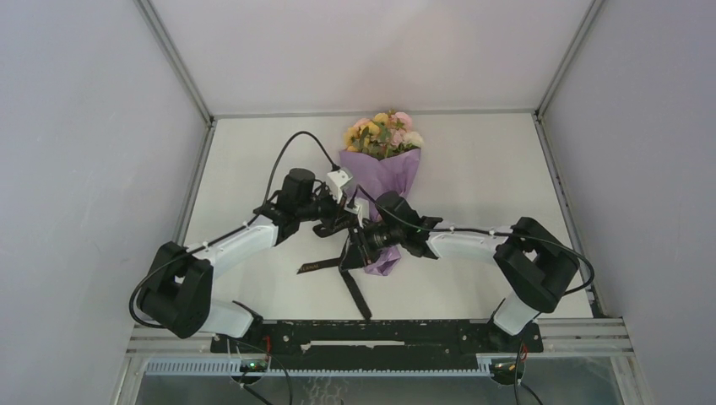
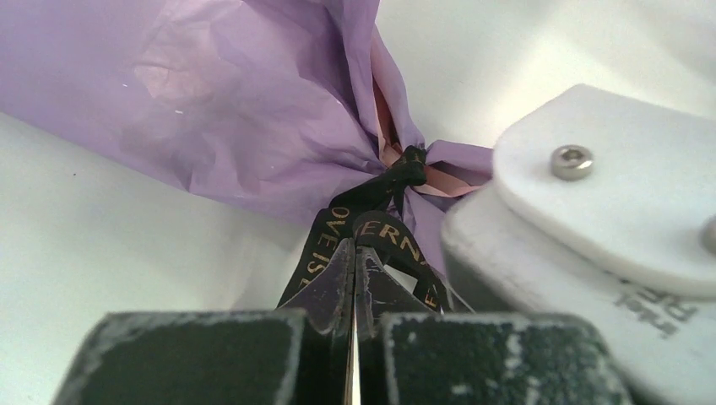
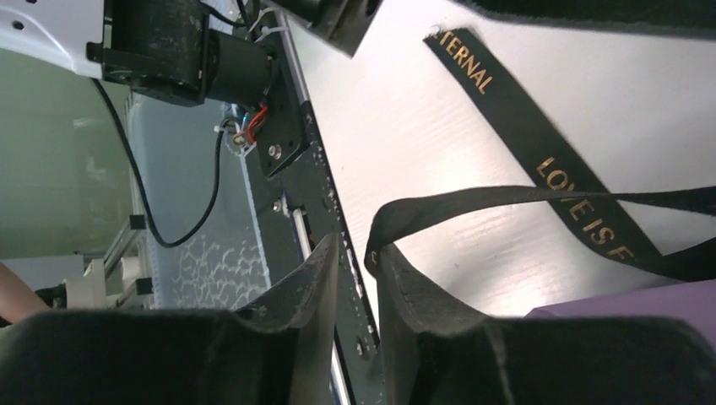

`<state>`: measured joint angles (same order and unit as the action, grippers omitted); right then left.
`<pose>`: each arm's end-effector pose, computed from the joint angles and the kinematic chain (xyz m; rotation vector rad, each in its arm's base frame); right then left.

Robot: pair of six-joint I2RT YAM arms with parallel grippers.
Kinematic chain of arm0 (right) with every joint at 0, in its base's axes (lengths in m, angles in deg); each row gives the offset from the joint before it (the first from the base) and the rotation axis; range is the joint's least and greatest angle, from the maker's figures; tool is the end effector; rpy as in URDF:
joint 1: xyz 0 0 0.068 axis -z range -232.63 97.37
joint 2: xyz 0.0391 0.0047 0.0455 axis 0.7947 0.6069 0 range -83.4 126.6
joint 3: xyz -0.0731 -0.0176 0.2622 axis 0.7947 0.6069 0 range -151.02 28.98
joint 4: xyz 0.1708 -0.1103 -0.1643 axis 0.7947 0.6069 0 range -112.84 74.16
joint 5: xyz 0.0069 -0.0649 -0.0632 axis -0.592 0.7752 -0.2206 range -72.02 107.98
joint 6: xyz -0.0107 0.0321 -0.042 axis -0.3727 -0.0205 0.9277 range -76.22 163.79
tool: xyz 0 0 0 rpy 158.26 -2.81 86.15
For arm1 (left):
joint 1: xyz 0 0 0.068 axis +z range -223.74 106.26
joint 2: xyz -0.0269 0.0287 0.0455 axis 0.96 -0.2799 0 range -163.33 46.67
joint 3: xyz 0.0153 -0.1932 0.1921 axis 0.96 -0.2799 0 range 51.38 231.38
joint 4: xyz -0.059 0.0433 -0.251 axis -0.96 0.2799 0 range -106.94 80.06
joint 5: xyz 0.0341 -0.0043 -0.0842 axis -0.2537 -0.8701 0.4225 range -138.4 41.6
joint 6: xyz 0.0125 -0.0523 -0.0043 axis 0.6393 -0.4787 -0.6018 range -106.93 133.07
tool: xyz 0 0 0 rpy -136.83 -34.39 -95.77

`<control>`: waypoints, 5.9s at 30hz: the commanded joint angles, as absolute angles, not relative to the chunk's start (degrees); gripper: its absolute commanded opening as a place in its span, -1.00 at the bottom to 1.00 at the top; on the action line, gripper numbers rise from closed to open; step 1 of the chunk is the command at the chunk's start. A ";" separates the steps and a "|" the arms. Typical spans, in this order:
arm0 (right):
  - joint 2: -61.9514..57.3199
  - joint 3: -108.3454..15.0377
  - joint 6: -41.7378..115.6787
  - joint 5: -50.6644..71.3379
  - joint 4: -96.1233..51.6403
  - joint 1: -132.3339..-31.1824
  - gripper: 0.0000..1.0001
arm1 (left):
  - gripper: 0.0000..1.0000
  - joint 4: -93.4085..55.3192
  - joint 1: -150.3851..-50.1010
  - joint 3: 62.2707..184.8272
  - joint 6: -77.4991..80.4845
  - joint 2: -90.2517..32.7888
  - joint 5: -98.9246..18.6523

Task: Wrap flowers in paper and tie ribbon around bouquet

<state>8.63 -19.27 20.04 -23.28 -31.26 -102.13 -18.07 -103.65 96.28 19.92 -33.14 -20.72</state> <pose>0.1963 0.2661 0.1928 -0.9808 2.2152 1.4513 0.2485 -0.1621 0.2236 0.9509 1.9607 -0.7520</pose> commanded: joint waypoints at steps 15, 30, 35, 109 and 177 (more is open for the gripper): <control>-3.38 -16.95 28.73 -17.28 -27.75 -98.50 0.92 | -1.00 -24.08 -102.57 93.46 20.19 -31.59 -15.90; -6.80 -8.72 42.50 -28.57 -49.45 -84.09 0.77 | -1.00 -26.49 -102.57 91.33 22.24 -31.04 -11.72; 0.28 -15.55 52.45 -29.22 -41.56 -87.06 0.63 | -1.00 -27.03 -102.53 91.34 22.25 -31.38 -10.47; 13.91 -31.62 36.89 -15.61 -14.49 -83.83 -0.14 | -1.00 -20.28 -103.85 95.65 9.53 -42.07 -9.94; 16.41 -39.14 31.28 -18.23 -10.18 -84.09 -1.00 | -1.00 -18.03 -103.67 100.61 6.15 -47.63 -11.10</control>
